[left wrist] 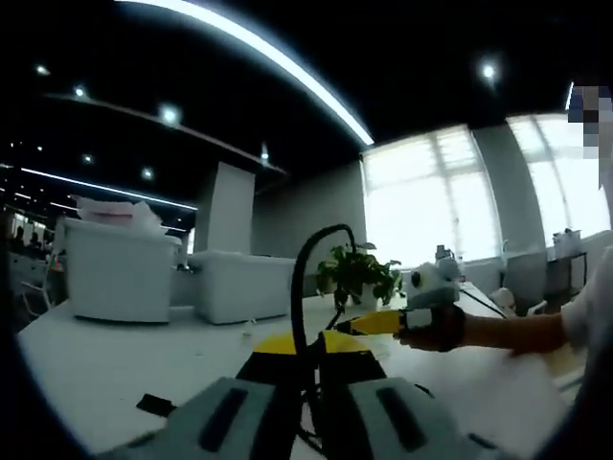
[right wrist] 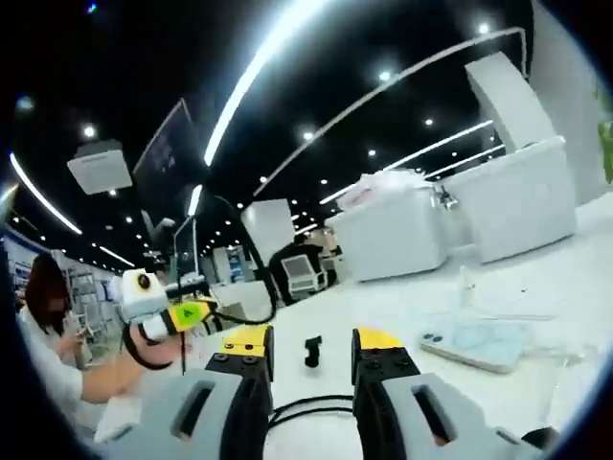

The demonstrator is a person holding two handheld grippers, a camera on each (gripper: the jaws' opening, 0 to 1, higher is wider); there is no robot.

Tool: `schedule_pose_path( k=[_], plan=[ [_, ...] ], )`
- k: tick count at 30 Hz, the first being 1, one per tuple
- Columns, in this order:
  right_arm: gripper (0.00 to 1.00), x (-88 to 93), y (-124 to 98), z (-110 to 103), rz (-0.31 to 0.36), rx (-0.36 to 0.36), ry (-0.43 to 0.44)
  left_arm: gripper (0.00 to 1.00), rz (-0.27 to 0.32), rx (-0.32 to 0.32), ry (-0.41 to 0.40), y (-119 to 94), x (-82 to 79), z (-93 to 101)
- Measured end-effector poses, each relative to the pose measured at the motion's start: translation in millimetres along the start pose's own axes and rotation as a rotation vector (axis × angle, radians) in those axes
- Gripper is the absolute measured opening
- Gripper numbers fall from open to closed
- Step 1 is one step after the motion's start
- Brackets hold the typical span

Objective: Coil the Type-C to USB data cable on the desktop and secure it with Velcro straps.

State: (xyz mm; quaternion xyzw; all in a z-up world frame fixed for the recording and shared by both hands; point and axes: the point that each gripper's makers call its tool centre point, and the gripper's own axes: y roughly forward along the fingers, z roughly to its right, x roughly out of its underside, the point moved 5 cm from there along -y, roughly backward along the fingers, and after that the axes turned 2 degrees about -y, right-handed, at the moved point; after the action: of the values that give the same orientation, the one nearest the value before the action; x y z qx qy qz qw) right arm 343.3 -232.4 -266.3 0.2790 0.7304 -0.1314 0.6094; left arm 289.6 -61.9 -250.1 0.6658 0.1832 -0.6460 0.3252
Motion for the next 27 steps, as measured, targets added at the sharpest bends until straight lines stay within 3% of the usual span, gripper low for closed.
schedule_pose_path(
  k=[3, 6, 10, 13, 17, 20, 24, 27],
  plan=[
    [0.31, -3.4, 8.2, -3.4, 0.017, 0.054, -0.098, 0.07, -0.016, 0.064, -0.060, 3.8, 5.2, 9.6],
    [0.04, -8.2, 10.6, -9.5, 0.061, 0.060, -0.138, 0.07, -0.034, 0.080, -0.078, 6.0, 10.0, 12.6],
    [0.03, -12.2, 8.2, -12.7, 0.035, 0.068, -0.162, 0.08, -0.036, 0.076, -0.068, 6.3, 11.7, 12.5],
    [0.03, -14.5, 2.4, -3.4, 0.032, 0.116, -0.154, 0.09, -0.020, 0.069, -0.070, 3.3, 7.1, 8.8],
    [0.03, -17.3, -4.6, 9.5, 0.043, 0.137, -0.082, 0.10, 0.055, 0.075, -0.131, -2.5, -9.7, 4.9],
    [0.03, -16.4, -2.8, 5.7, 0.066, 0.093, 0.015, 0.10, 0.064, 0.098, -0.119, -3.1, -12.6, 8.0],
    [0.03, -7.9, 2.7, -4.6, 0.029, 0.073, -0.017, 0.04, 0.089, 0.083, -0.069, -4.0, -17.9, 11.8],
    [0.03, -0.4, 4.7, -9.9, -0.004, 0.043, -0.092, 0.04, 0.190, 0.049, -0.003, -11.3, -38.0, 7.6]
  ],
)
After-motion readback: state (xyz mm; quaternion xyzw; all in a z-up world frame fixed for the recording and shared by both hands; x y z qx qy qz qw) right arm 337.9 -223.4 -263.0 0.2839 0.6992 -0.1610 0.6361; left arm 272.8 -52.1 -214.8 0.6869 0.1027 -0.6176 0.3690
